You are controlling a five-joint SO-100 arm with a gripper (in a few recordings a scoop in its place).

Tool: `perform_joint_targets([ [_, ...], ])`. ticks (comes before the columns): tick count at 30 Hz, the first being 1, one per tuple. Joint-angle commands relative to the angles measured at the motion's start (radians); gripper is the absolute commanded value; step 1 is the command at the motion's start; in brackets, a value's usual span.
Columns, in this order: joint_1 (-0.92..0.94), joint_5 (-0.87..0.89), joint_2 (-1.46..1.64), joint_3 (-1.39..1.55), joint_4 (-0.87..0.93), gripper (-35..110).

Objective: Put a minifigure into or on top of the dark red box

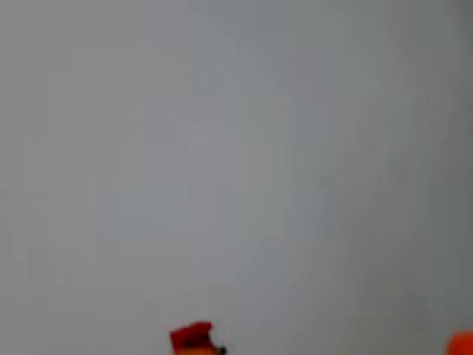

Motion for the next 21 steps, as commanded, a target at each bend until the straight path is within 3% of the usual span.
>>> perform_joint_targets([
  [1,0.049,-0.012,-0.135,-0.135,0.063,18],
  [6,0.143,-0.077,-0.434,-0.400,0.192,18],
  [21,0.480,-0.331,-0.884,-0.629,0.282,18],
])
